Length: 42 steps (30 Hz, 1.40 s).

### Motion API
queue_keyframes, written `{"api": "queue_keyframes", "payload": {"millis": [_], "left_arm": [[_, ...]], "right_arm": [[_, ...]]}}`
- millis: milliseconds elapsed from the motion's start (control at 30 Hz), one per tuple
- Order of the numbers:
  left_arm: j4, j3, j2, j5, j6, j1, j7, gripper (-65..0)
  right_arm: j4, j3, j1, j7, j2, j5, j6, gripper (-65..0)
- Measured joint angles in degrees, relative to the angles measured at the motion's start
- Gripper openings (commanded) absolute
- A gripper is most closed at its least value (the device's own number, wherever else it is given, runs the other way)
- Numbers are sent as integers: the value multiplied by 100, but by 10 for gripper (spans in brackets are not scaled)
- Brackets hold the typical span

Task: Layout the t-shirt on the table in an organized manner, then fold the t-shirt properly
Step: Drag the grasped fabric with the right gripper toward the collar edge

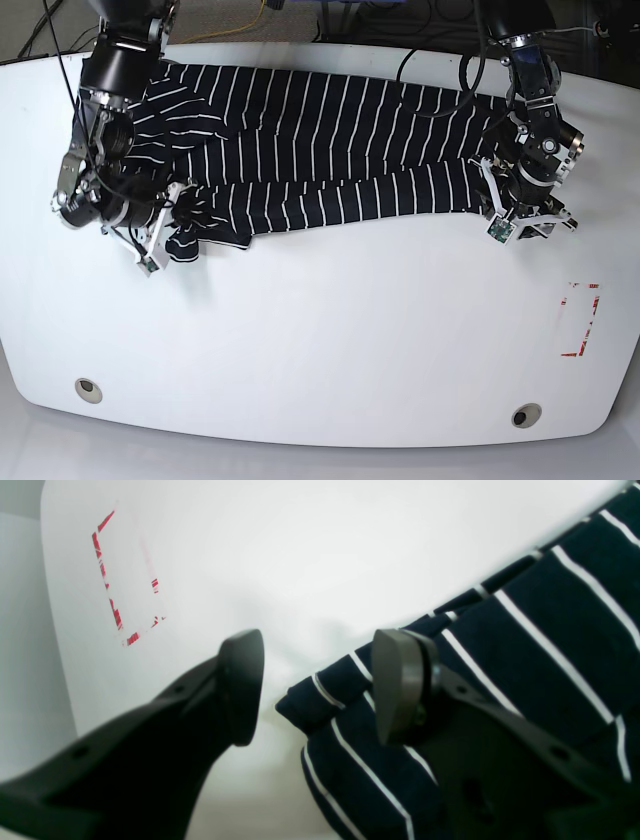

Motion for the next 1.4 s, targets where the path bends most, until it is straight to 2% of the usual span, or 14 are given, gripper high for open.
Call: {"api": "queue_keyframes", "payload": {"millis": [167,500,767,1033,1400], "left_arm": [[-4,0,0,-2,0,0,0,-331],[-122,11,13,-2,2,-15,-17,-331],[-195,11,17,-2,2,-15,-35,-331],[-212,7,35,-2,4,-15,-42,-331],[-214,7,46,-2,2,-13,-42,-331]], "right_arm": [[595,-39,-560,11,44,511,13,-650],[828,-723,-1241,17,693,1631,-4,-650],[837,-1327,-1427,26,1263,2159,-4,-650],[837,-1805,-1628,0,1727,2629,-2,-650],[841,-2004,-1759,63,2212,2645,-4,-650]]}}
